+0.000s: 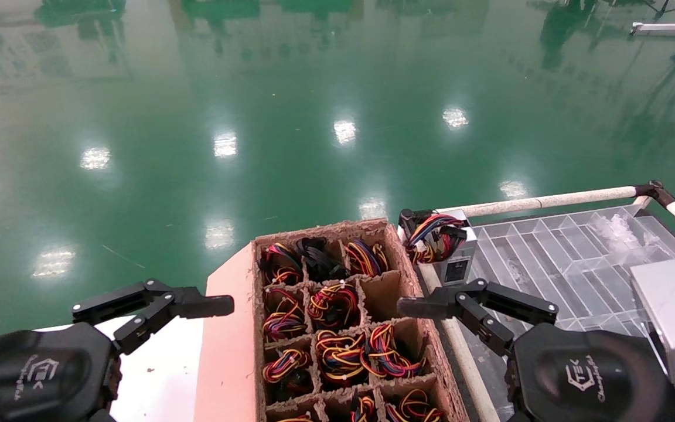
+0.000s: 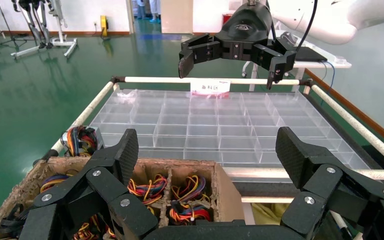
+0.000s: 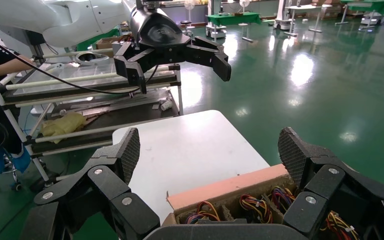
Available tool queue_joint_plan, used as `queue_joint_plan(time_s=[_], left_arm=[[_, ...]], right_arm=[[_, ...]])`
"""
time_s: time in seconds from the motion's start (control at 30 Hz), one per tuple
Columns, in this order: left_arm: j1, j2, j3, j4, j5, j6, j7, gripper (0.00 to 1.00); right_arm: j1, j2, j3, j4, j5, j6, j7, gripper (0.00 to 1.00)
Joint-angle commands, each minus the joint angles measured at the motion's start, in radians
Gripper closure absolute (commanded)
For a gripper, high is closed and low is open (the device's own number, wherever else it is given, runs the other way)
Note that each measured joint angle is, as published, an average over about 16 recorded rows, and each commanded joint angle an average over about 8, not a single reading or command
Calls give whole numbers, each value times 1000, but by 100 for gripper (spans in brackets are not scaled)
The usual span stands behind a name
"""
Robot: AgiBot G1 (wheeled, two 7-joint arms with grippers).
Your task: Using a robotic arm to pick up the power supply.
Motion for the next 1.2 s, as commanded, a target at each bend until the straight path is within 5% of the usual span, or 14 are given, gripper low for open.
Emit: queue_joint_plan(time_s=[0.03, 1.2], left_arm=[[0, 0, 0, 0, 0, 0, 0, 100], [0, 0, 0, 0, 0, 0, 0, 100]], right_arm=[[0, 0, 0, 0, 0, 0, 0, 0], [0, 0, 0, 0, 0, 0, 0, 0]])
